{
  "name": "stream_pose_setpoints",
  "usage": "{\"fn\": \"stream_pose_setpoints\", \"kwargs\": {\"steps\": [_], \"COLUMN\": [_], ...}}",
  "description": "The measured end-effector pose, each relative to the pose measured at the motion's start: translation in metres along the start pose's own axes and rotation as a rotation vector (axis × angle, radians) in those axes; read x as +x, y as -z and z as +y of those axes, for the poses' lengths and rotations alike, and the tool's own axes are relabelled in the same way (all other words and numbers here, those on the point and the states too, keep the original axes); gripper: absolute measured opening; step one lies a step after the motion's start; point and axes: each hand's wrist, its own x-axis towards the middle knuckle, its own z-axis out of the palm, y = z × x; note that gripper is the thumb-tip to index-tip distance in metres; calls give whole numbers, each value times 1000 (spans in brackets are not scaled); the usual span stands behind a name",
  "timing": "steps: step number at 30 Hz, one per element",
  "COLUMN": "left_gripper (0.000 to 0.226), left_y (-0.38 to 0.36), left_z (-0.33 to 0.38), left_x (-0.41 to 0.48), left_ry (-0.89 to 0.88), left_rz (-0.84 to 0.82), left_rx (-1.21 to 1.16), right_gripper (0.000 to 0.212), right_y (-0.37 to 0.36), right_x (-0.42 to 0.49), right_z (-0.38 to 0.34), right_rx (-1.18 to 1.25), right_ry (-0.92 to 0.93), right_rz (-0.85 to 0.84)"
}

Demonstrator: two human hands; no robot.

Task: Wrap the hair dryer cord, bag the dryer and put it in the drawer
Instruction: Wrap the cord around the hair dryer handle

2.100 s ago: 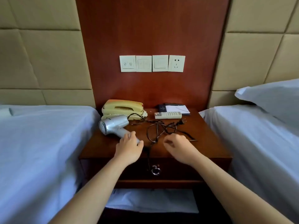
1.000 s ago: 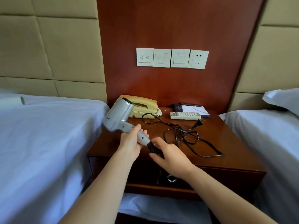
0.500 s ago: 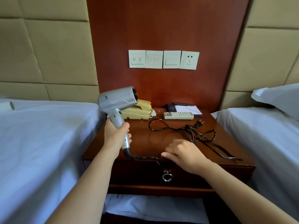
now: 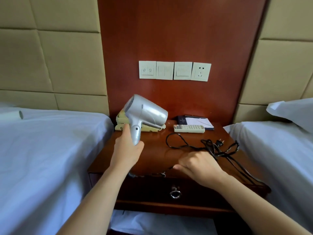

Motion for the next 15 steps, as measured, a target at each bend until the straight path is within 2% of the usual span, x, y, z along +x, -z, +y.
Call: {"fn": "stream_pose_setpoints", "kwargs": {"steps": [3,6,10,15], "left_gripper": [40,41,30,42], "left_y": [-3,-3,0,2], "left_z": [0,1,4,15], "left_x": [-4,-3,-2,0], "left_ry": [-71,-62,-22,-144], "left_rz": [-18,-7,39,122], "left_rx": [175,208,139,180], "right_gripper": [27,18,26,32], "right_y": [3,8,9,3], "right_x": [3,2,3,4], "right_z": [-14,-19,-12,-5], "right_rx": [-36,35,111,157], "right_ry": [15,55,39,-39], "right_rz": [-18,-65,-33,-140]}}
